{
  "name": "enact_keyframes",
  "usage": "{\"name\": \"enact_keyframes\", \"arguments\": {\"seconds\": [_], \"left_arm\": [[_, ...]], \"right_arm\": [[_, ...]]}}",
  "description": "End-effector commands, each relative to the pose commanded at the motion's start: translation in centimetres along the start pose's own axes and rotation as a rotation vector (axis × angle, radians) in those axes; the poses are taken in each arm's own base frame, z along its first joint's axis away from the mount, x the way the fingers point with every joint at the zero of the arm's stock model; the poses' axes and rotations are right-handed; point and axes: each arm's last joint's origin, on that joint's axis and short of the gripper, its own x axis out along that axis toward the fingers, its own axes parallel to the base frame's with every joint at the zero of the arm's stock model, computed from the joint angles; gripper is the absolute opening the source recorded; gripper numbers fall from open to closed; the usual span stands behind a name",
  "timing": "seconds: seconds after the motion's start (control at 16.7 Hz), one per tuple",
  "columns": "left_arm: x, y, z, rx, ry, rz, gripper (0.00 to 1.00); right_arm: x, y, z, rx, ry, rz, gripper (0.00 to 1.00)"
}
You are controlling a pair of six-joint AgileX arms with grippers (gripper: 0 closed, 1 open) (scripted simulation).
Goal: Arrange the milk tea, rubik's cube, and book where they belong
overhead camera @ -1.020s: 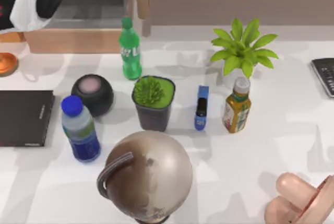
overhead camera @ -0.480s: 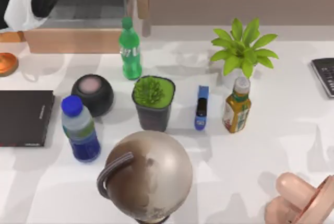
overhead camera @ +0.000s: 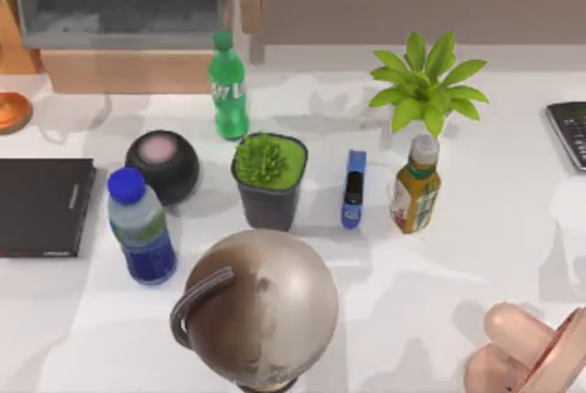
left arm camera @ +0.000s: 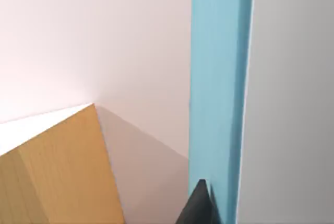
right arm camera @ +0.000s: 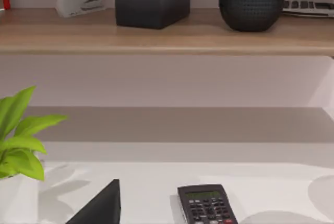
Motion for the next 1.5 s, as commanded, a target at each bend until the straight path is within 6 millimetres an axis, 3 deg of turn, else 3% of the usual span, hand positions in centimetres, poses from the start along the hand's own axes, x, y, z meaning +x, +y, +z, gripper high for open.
{"name": "enact_keyframes", "arguments": {"seconds": [0.18,0.3,0.6,0.84,1.02,1.14,1.5], "left_arm": [[-4.3,3.9,1.2,0.272,-0.058,0.049,0.0],[-7.8,5.7,-0.6,0.495,-0.02,0.063,0.0],[-17.2,7.7,-9.6,1.017,0.235,-0.056,0.0],[-22.7,7.2,-15.9,1.243,0.423,-0.308,0.0],[-24.7,6.0,-19.3,1.272,0.477,-0.553,0.0],[-24.8,5.7,-20.6,1.256,0.499,-0.651,0.0],[-24.5,5.9,-21.3,1.24,0.523,-0.685,0.0]], "right_arm": [[0.0,0.0,0.0,0.0,0.0,0.0,1.0],[0.0,0.0,0.0,0.0,0.0,0.0,1.0],[0.0,0.0,0.0,0.0,0.0,0.0,1.0],[0.0,0.0,0.0,0.0,0.0,0.0,1.0],[0.0,0.0,0.0,0.0,0.0,0.0,1.0],[0.0,0.0,0.0,0.0,0.0,0.0,1.0],[0.0,0.0,0.0,0.0,0.0,0.0,1.0]]}}
